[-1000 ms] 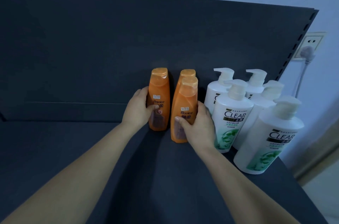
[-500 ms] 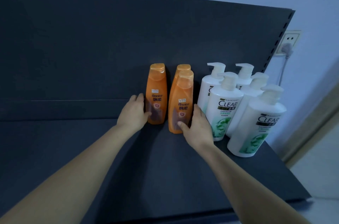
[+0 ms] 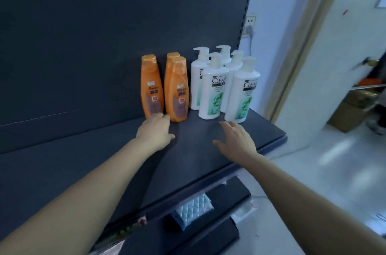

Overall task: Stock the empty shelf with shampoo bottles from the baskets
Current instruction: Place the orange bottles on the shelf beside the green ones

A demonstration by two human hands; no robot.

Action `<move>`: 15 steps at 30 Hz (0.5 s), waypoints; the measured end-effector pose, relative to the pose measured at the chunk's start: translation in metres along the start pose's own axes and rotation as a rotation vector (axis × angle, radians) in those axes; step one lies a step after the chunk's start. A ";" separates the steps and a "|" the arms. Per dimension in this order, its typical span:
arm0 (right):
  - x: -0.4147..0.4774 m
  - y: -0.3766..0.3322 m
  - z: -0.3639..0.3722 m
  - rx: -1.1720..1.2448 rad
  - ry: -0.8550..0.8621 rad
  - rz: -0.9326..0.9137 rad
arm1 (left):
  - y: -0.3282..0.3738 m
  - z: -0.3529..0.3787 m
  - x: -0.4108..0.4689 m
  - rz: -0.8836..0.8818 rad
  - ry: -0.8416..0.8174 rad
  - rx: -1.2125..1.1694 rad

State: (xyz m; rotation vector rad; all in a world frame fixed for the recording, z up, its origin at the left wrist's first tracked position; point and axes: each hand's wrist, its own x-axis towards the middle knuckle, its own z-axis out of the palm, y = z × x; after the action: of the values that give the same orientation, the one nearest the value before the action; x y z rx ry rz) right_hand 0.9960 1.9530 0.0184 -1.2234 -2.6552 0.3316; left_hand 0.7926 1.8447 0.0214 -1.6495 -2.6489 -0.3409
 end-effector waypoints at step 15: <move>-0.211 0.104 -0.031 -0.141 0.020 0.571 | 0.187 0.029 -0.070 0.677 -0.012 0.061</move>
State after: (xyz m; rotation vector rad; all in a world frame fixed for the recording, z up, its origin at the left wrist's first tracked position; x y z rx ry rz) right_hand 1.2139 1.8613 0.0002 -2.0068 -2.2922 0.2110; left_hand 0.9934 1.8679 0.0186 -2.3666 -1.9036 -0.2249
